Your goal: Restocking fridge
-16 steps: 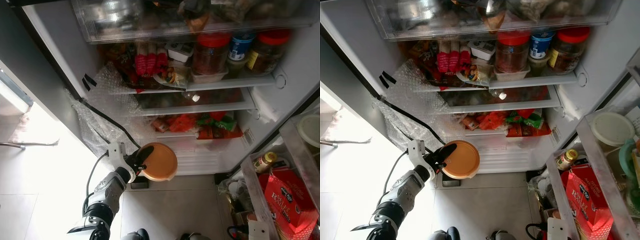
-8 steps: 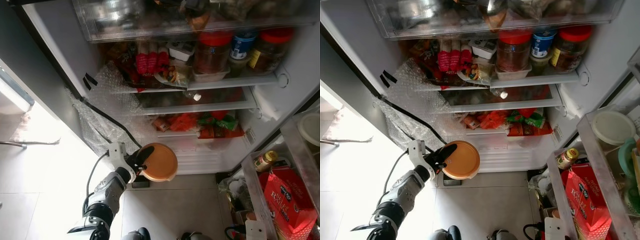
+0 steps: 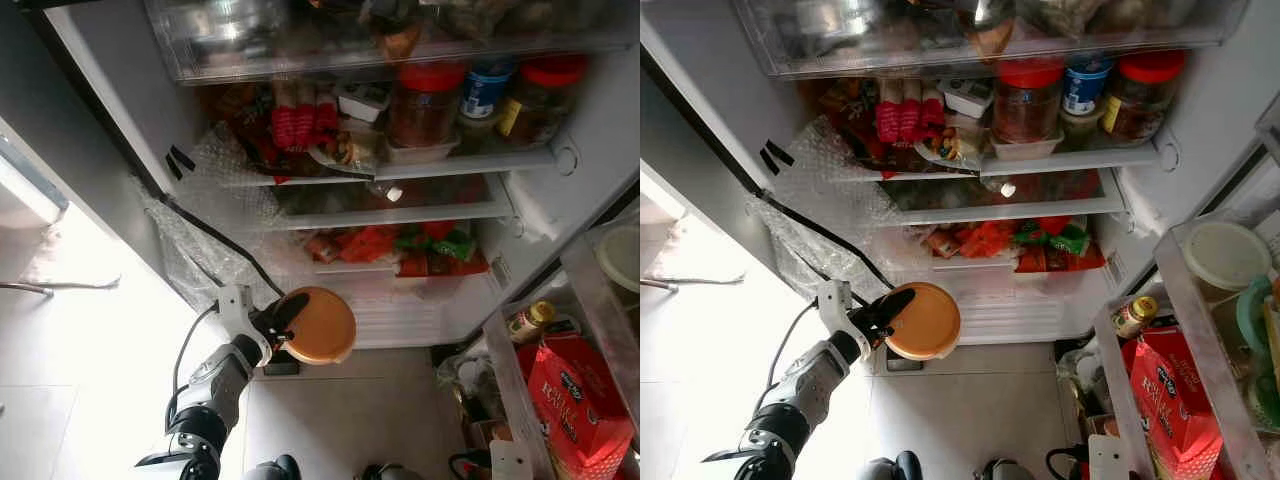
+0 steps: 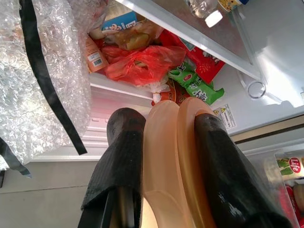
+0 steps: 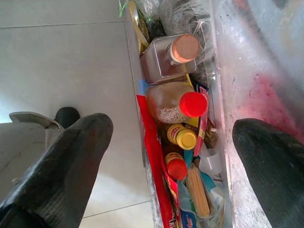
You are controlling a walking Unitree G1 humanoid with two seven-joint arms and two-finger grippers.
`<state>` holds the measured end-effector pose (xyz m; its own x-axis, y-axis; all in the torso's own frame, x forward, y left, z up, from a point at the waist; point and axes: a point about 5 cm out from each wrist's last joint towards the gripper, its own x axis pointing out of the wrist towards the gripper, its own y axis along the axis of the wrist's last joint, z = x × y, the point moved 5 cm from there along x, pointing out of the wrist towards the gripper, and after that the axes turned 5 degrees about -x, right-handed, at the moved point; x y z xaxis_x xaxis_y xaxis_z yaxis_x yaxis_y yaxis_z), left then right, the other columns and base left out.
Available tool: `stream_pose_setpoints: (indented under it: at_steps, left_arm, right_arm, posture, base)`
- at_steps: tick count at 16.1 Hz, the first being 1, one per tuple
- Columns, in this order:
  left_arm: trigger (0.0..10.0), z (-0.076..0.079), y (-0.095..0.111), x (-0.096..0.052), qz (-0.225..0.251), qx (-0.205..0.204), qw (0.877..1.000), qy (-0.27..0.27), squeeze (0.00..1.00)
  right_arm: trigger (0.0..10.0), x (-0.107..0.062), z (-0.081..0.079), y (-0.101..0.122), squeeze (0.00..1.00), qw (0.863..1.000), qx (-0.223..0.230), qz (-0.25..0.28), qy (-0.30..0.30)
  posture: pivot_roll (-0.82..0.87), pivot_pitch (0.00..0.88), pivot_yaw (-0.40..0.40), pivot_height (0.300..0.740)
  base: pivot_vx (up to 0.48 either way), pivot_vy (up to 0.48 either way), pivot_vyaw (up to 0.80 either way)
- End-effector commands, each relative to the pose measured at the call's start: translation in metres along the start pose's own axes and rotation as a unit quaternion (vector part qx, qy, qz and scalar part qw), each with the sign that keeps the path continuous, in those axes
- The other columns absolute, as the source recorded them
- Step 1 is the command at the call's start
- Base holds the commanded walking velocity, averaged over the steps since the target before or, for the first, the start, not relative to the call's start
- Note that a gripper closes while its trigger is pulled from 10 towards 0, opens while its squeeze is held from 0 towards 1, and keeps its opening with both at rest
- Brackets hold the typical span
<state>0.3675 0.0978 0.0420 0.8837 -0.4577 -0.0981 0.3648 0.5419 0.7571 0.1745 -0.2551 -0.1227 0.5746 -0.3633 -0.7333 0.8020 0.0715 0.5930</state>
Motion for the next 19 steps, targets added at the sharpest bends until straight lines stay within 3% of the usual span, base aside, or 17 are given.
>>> stream_pose_setpoints:
  at_steps: [1, 9, 19]
  left_arm:
    - [10.0, -0.0057, -0.0017, -0.0047, -0.003, 0.006, 1.000, 0.009, 0.00]
    - [10.0, -0.0062, -0.0016, -0.0045, -0.005, 0.010, 1.000, 0.011, 0.00]
    - [10.0, -0.0081, -0.0013, -0.0048, -0.006, 0.015, 1.000, 0.018, 0.00]
  right_arm:
    - [10.0, -0.0032, 0.0003, -0.0139, 0.00, 1.000, 0.001, -0.021, -0.001]
    - [10.0, -0.0033, -0.0015, -0.0136, 0.00, 1.000, 0.002, -0.021, 0.002]
    - [10.0, -0.0034, -0.0023, -0.0135, 0.00, 1.000, 0.004, -0.021, 0.004]
  posture:
    - [-0.08, 0.208, 0.072, 0.740]
    - [-0.08, 0.208, 0.072, 0.740]
    - [-0.08, 0.209, 0.074, 0.740]
  base:
    - [0.000, 0.000, 0.00]
    - [0.000, 0.000, 0.00]
    - [0.000, -0.287, 0.00]
